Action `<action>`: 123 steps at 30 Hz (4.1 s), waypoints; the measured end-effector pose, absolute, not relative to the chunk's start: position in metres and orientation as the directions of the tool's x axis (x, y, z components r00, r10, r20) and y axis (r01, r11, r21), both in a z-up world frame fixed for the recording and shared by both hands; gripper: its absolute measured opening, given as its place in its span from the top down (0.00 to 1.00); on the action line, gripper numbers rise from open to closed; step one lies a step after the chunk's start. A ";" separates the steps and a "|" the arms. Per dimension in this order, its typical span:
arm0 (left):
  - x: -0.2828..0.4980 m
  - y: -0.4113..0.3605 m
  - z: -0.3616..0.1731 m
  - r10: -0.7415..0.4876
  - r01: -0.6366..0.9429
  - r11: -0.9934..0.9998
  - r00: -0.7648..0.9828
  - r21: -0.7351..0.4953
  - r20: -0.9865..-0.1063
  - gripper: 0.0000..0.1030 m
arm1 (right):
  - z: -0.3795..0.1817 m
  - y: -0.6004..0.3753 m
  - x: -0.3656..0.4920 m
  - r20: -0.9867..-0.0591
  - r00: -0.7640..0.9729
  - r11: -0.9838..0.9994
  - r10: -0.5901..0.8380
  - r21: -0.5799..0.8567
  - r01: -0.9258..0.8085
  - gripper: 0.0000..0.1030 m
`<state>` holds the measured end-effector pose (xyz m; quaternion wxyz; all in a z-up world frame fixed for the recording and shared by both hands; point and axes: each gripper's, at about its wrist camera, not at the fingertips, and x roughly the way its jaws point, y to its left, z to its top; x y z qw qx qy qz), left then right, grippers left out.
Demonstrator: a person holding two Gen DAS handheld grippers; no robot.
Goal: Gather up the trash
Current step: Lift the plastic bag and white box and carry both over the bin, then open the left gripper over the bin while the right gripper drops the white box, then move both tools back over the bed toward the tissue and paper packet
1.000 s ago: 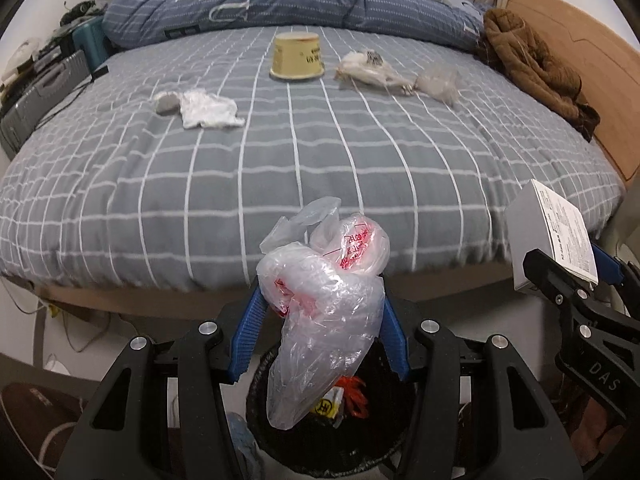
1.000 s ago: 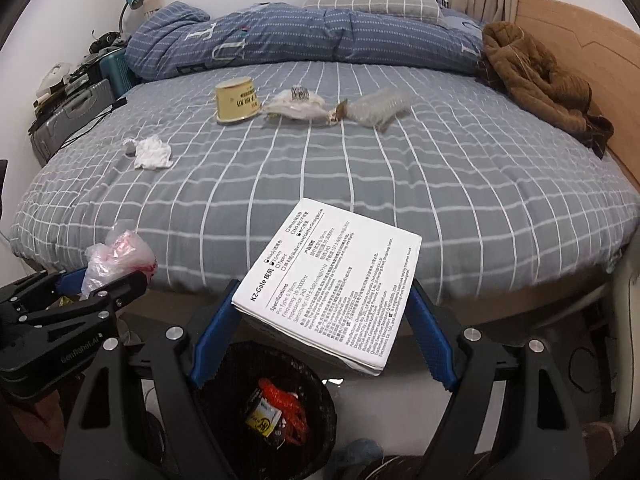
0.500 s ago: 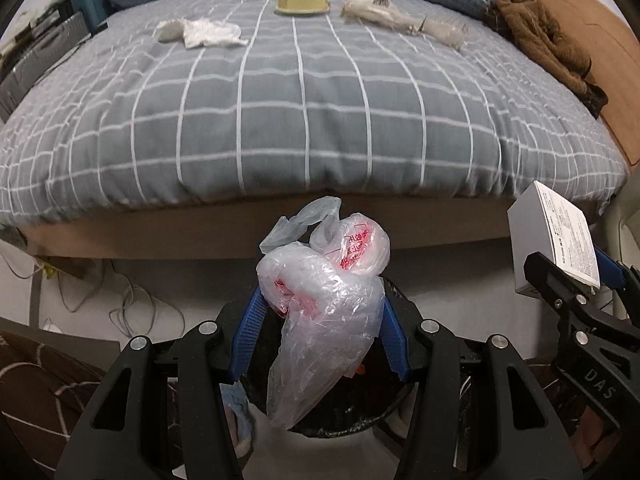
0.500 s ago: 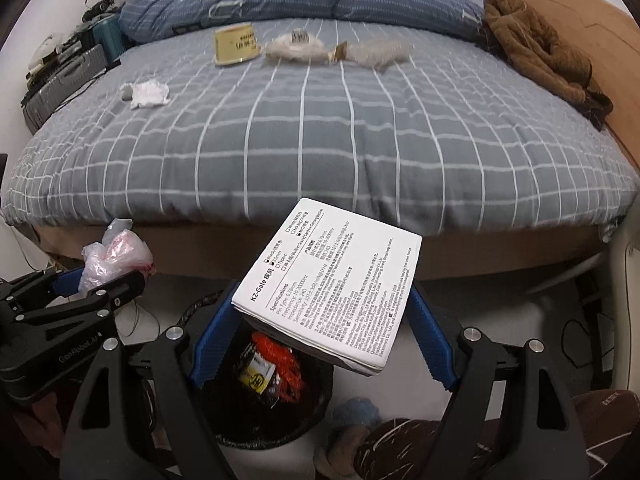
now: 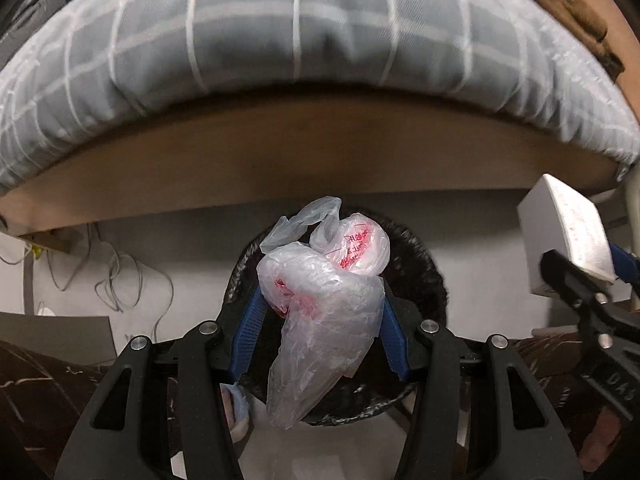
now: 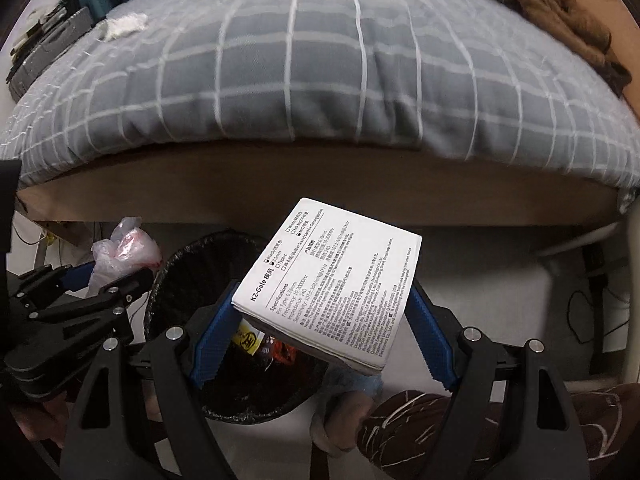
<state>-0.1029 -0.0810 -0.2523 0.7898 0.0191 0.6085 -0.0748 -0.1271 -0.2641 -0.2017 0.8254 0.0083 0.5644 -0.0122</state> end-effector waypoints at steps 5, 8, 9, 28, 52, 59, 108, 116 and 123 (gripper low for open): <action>-0.098 -0.082 -0.276 -0.089 0.134 0.989 0.201 -0.062 -0.976 0.50 | -0.221 -0.264 -0.123 -0.950 0.311 0.999 0.010 0.023 0.037 0.25; -0.096 -0.086 -0.290 -0.079 0.142 0.988 0.179 -0.054 -0.981 0.50 | -0.229 -0.265 -0.121 -0.955 0.297 0.999 0.007 0.017 0.031 0.25; -0.096 -0.088 -0.294 -0.080 0.142 0.988 0.168 -0.056 -0.983 0.50 | -0.233 -0.265 -0.120 -0.957 0.289 0.999 0.007 0.017 0.033 0.25; -0.096 -0.100 -0.303 -0.069 0.187 0.982 0.162 -0.038 -0.984 0.25 | -0.262 -0.257 -0.109 -0.977 0.211 1.000 0.009 0.015 0.026 0.25; -0.103 0.031 -0.280 0.045 -0.007 0.999 0.187 0.045 -0.981 0.05 | -0.249 -0.169 -0.092 -0.987 0.142 0.995 0.070 0.058 -0.087 0.25; -0.105 0.043 -0.278 0.044 -0.038 0.999 0.179 0.037 -0.983 0.05 | -0.247 -0.161 -0.091 -0.989 0.145 0.994 0.038 0.022 -0.111 0.15; 0.002 0.039 -0.074 -0.015 -0.074 0.994 0.613 -0.076 -0.790 0.05 | -0.046 -0.222 0.004 -0.691 0.723 1.000 -0.014 -0.025 -0.004 0.08; 0.057 0.052 -0.051 0.005 -0.096 0.993 0.634 -0.073 -0.773 0.05 | -0.035 -0.236 0.073 -0.694 0.719 1.000 -0.021 -0.010 0.019 0.07; 0.109 0.056 -0.037 0.041 -0.102 0.994 0.655 -0.034 -0.754 0.06 | -0.032 -0.237 0.148 -0.683 0.730 1.000 -0.024 -0.017 0.017 0.08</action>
